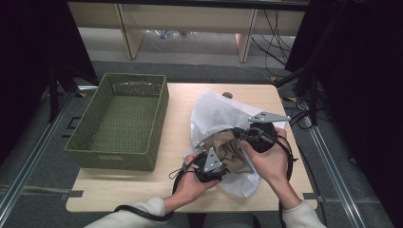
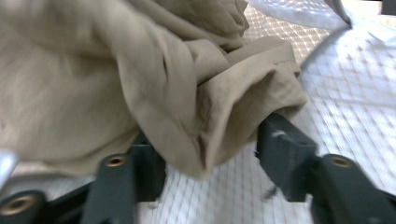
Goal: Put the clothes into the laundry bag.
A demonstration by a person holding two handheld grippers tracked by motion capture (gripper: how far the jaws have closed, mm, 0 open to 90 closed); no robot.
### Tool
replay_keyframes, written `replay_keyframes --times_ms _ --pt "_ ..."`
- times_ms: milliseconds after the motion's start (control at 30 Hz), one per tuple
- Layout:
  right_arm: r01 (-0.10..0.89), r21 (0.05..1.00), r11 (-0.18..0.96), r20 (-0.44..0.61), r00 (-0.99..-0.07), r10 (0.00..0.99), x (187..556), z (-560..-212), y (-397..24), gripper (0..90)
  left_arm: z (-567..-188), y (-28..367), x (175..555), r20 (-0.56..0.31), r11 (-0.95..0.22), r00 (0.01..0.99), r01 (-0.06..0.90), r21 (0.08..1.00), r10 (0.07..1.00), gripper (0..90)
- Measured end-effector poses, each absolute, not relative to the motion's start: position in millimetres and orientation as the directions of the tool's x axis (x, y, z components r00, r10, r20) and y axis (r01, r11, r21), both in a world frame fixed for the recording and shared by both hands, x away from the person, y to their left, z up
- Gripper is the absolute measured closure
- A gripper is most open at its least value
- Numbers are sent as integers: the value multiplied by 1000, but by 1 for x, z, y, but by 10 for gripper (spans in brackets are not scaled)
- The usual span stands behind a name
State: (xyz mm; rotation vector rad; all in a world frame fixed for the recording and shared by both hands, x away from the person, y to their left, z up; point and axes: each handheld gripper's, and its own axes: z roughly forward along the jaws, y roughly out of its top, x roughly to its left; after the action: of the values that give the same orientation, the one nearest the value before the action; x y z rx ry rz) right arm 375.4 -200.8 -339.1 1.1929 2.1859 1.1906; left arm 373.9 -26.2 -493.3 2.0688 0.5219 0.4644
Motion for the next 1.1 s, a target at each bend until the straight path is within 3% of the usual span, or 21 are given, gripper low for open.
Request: replay_keyframes --times_ms 67,233,300,533,667,800,933,1100 --pt "496 818 292 49 -565 824 375 -340 -201 898 -494 -33 376 101 -446 831 188 875 548 535" --pt "493 822 286 60 -574 817 377 -342 -199 898 -490 -41 385 38 -388 836 214 897 548 811" --pt "492 821 291 50 -569 821 375 -340 -199 898 -486 -42 389 8 -347 826 228 910 564 849" --pt "435 858 274 47 -597 801 365 -325 -193 898 -451 -49 395 -143 -124 825 248 961 546 865" --pt "404 874 269 35 -605 796 355 -312 -194 899 -431 -60 398 -147 -25 813 194 981 564 862" --pt "424 870 252 52 -588 808 350 -311 -197 898 -446 -69 406 -105 -72 785 187 980 610 823" --pt "492 831 260 88 -578 811 356 -332 -205 899 -470 -74 410 -88 -134 760 225 965 643 788" --pt "548 793 267 110 -560 822 365 -352 -212 898 -480 -80 409 -40 -211 789 213 954 614 677"
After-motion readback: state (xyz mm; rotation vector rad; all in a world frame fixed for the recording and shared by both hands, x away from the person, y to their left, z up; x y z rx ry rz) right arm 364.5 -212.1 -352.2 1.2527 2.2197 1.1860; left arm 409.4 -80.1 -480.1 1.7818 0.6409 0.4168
